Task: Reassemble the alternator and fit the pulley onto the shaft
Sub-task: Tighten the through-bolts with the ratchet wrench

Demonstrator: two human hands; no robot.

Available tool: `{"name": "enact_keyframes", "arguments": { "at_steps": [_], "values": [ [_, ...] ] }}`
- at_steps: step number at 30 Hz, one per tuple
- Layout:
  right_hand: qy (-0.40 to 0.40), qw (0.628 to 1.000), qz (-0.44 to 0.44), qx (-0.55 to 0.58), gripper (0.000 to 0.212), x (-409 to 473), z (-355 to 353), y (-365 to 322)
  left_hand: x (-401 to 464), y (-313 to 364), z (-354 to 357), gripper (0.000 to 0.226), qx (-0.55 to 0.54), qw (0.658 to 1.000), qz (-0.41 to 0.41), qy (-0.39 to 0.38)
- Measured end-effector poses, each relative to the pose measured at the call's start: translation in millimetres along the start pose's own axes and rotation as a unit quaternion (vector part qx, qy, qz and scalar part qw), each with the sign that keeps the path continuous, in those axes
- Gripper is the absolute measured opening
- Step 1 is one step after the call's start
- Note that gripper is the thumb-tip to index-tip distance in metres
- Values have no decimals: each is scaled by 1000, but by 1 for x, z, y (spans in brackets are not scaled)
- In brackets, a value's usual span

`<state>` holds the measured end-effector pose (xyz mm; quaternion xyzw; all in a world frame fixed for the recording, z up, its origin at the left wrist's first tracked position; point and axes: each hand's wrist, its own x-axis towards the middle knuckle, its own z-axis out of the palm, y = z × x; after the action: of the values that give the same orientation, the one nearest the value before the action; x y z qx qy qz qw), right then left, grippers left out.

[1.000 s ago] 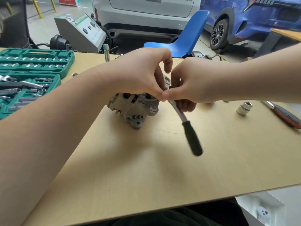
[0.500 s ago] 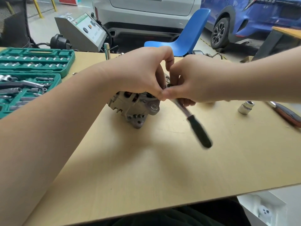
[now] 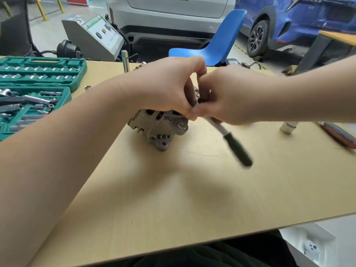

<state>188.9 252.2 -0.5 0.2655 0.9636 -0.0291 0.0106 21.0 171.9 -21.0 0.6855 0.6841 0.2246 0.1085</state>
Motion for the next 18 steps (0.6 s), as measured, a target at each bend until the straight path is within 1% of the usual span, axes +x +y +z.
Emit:
{"name": "enact_keyframes", "arguments": {
  "at_steps": [1,2,3,4,5,6,7,8,9,10,11,13,14,15,16,17,18],
  "values": [
    [-7,994,59,92,28,0,0,-6,0,1,0,64,2,1000,0,-3],
    [-11,985,94,144,30,1,-1,-10,0,1,0,63,4,1000,1,-6],
    [-14,986,97,137,29,1,-3,-12,1,0,-1,62,3,1000,3,-6],
    [-13,995,68,70,27,2,-3,-8,1,0,-1,59,3,1000,6,-4],
    [-1,1000,7,-24,21,1,-3,-4,0,0,-1,58,4,1000,8,-1],
    [18,989,-90,-118,14,-1,-4,-1,0,0,-1,58,7,1000,8,0],
    [33,960,-199,-195,13,-3,-6,2,-1,0,-1,59,9,1000,6,-3],
    [39,920,-304,-244,18,-2,-10,9,-1,1,-1,60,11,1000,4,-6],
    [43,884,-380,-268,20,1,-14,15,-1,1,-1,60,11,1000,1,-7],
    [38,876,-398,-270,19,3,-17,17,0,1,-1,60,13,1000,-2,-5],
    [29,891,-368,-264,16,4,-18,17,0,1,0,61,16,1000,-4,-1],
    [23,952,-213,-218,16,3,-13,10,0,0,1,62,28,1000,0,11],
    [17,977,-130,-166,17,3,-7,8,0,0,1,62,29,999,2,14],
    [8,995,-55,-88,21,4,0,6,1,-1,1,62,23,1000,2,13],
    [-1,1000,15,24,27,4,5,3,1,-1,1,63,16,1000,1,6],
    [-9,986,77,145,30,4,5,-3,1,-1,0,65,13,1000,2,-2],
    [-13,966,119,230,31,3,4,-9,1,-1,0,66,12,1000,3,-8]
  ]
}}
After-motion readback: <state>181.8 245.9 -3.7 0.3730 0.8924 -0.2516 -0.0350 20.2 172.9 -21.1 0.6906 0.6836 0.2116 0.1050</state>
